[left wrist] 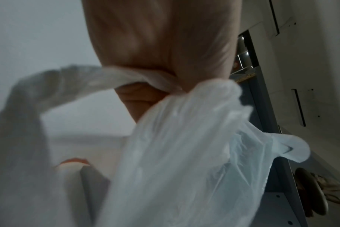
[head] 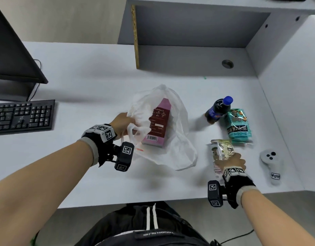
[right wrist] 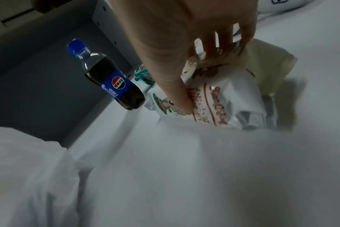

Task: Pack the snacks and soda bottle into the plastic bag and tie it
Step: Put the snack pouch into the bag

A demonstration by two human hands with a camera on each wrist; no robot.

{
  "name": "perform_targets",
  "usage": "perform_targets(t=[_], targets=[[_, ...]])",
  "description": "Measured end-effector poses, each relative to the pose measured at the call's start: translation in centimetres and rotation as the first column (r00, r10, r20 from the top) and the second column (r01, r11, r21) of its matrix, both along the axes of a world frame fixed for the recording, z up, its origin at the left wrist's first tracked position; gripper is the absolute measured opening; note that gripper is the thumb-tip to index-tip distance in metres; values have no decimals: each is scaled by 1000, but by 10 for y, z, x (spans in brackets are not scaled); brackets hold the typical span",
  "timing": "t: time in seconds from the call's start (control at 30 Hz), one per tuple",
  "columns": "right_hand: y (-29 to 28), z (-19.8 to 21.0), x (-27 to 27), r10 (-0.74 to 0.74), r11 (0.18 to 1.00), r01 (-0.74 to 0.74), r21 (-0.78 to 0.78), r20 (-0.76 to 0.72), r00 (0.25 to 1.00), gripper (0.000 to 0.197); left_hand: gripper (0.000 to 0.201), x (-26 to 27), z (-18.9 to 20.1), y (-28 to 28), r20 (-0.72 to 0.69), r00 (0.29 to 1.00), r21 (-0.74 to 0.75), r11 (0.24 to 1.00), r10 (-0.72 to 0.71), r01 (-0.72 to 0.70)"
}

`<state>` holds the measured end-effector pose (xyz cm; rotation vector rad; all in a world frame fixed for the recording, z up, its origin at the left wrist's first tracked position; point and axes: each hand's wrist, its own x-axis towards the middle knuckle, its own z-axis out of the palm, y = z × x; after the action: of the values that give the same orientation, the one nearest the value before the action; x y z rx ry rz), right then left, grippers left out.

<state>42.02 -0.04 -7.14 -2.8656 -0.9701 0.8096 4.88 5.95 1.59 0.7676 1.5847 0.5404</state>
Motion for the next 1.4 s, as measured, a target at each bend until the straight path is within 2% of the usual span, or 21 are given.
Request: perform_targets(t=[0.07, 0.13, 0.2, 0.3, 0.37, 0.4, 0.43, 0.5, 0.57, 0.6, 0.63, 0.77, 0.83, 0.9, 1.0, 1.03, 1.1, 1.17, 1.23, 1.33, 1.4], targets=[[5, 3, 1, -14, 1000, 12, -20, -100, 995, 76, 29, 1, 5, -4, 18, 1000, 13, 1000, -16, 15], [9, 9, 0, -27, 1000, 30, 4, -261, 965, 64, 27, 1, 9, -7, 55, 998, 16, 999, -33, 32], [13, 18, -5, -64, 990, 116, 81, -476, 877, 50, 23, 0, 11, -9, 97, 995, 28, 1000, 10, -13], [20, 51, -25, -16, 926, 306, 220, -787, 616, 26, 15, -5, 13, -9, 62, 987, 105, 983, 146, -152], [28, 80, -36, 96, 880, 371, 297, -876, 472, 32, 7, -11, 11, -7, 38, 977, 182, 960, 209, -213], [32, 96, -42, 161, 864, 382, 328, -899, 407, 37, 9, -14, 11, -6, 50, 971, 199, 950, 236, -241], [35, 112, -50, 222, 859, 377, 346, -916, 335, 37, 17, -17, 10, -6, 63, 962, 211, 938, 266, -274], [41, 138, -67, 281, 881, 341, 329, -942, 182, 39, 7, -21, 14, -5, 67, 953, 252, 919, 297, -304], [46, 151, -88, 258, 929, 264, 259, -965, 41, 55, 10, -23, 18, -4, 41, 953, 292, 908, 301, -299], [48, 152, -101, 232, 955, 186, 229, -973, 7, 62, 11, -24, 21, -3, 29, 955, 310, 906, 296, -290], [50, 150, -114, 200, 975, 93, 200, -980, 8, 64, 12, -26, 23, -3, 16, 957, 326, 903, 291, -280], [59, 121, -171, 71, 970, -241, 21, -978, 197, 46, 11, -34, 29, 0, -19, 962, 350, 903, 273, -249], [64, 109, -199, 36, 959, -278, -50, -954, 296, 44, 9, -40, 31, 2, -5, 964, 319, 914, 264, -249], [75, 92, -223, 20, 967, -243, -81, -921, 388, 53, 16, -44, 30, 5, 14, 972, 235, 944, 234, -231], [102, 59, -250, 171, 957, -291, -8, -794, 583, 98, 15, -51, 34, 7, 68, 987, 137, 979, 144, -152], [106, 58, -257, 259, 941, -337, 37, -720, 644, 97, 12, -53, 35, 6, 71, 992, 119, 987, 100, -108], [114, 56, -271, 377, 919, -372, 131, -573, 728, 82, 12, -60, 38, 7, 76, 997, 95, 995, 10, -17], [117, 53, -277, 408, 910, -382, 159, -505, 761, 87, 15, -66, 38, 9, 71, 997, 80, 996, -42, 36], [117, 45, -281, 487, 869, -475, 141, -414, 769, 98, 14, -74, 36, 11, 48, 999, 79, 997, -17, 13], [111, 37, -278, 626, 766, -633, 112, -352, 696, 91, 21, -85, 29, 14, 28, 997, 82, 994, 72, -74], [104, 41, -270, 638, 758, -637, 142, -366, 677, 82, 20, -89, 24, 16, 23, 993, 96, 989, 115, -117]])
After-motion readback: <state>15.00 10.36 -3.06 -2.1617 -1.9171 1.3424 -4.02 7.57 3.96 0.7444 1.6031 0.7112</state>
